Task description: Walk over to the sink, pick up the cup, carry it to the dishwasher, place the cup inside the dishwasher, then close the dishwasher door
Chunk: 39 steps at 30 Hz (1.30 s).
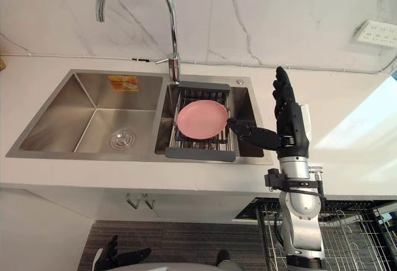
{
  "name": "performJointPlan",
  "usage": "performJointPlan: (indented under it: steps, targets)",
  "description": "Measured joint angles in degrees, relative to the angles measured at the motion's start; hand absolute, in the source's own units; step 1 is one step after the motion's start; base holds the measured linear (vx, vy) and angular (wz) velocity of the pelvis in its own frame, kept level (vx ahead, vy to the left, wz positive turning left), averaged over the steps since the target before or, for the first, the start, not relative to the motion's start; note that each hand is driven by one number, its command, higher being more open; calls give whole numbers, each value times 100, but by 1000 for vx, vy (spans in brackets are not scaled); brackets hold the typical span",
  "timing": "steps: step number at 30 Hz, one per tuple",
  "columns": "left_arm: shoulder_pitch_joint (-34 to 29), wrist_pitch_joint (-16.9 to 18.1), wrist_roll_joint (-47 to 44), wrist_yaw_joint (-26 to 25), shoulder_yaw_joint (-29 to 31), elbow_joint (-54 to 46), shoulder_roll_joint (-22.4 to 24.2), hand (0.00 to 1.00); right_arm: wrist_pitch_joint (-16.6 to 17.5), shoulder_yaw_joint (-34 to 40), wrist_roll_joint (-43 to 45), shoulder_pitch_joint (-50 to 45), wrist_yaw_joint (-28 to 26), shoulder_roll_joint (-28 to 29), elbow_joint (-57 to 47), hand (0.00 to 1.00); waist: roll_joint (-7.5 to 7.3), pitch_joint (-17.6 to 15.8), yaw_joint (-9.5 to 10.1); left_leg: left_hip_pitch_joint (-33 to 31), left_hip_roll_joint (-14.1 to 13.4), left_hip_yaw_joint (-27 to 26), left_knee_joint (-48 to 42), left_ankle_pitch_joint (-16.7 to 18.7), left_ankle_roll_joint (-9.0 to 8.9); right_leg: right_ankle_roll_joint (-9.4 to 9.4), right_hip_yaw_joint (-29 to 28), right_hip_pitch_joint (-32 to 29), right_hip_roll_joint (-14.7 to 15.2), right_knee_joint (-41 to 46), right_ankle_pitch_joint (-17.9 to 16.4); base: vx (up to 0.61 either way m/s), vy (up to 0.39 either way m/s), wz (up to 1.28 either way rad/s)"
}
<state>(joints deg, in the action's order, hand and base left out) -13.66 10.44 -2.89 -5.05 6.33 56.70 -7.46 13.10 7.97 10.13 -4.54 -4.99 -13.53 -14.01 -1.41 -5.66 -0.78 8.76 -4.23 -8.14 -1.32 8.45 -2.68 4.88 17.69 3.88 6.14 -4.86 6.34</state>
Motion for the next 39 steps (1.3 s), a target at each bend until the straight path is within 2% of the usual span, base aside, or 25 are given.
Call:
performJointPlan:
  steps: [3,7,9,14,18,28,34,39]
  targets:
    - [3,-336,-316,216,17,29,-57,100,-99,-136,-28,197,-328,-281,91,100,-49,14,4,-15,-17,2,-5,-28,-48,6,45,2,1,1,5,-22,-15,6]
    - [94,-751,-608,446,280,267,-62,100,-348,-196,-934,870,-633,-1111,187,100,-138,44,97,-11,-24,-15,-76,-33,-56,-7,49,29,0,1,16,-45,-16,0]
    - [120,-839,-623,523,361,272,-58,100,-462,-219,-1357,1319,-750,-1483,187,100,-156,52,144,46,-27,-19,-91,-33,-56,-19,35,89,-3,1,25,-69,-15,-1]
    - [150,-925,-609,541,574,406,-75,100,-543,-415,-2426,1868,-794,-1847,113,100,-243,128,148,81,-28,-43,-94,-35,-53,-36,2,145,-3,-2,33,-77,-11,-2]
    - [161,-938,-600,560,708,471,-73,100,-686,-703,-3199,1868,-1078,-1984,-14,100,-279,154,149,81,-28,-51,-85,-48,-32,-56,-8,155,-5,-2,46,-56,-6,-1]
    - [187,-1013,-386,561,785,461,-52,100,-1154,-1210,-4553,1868,-1926,-2144,103,100,-244,172,151,82,-24,-6,-11,-98,0,-59,35,155,-9,-3,48,-11,0,2]
    - [190,-1049,-367,543,682,415,-62,100,-1202,-1511,-5064,1838,-1787,-2093,645,100,-219,184,151,79,-17,46,67,-182,-96,-58,130,146,3,-4,47,-8,1,7]
    - [186,-1101,-318,529,602,351,-60,100,-1217,-1526,-5632,1715,-1316,-1843,978,100,-175,168,148,74,-41,48,144,-253,-160,-70,198,143,-3,-6,37,-37,-10,7]
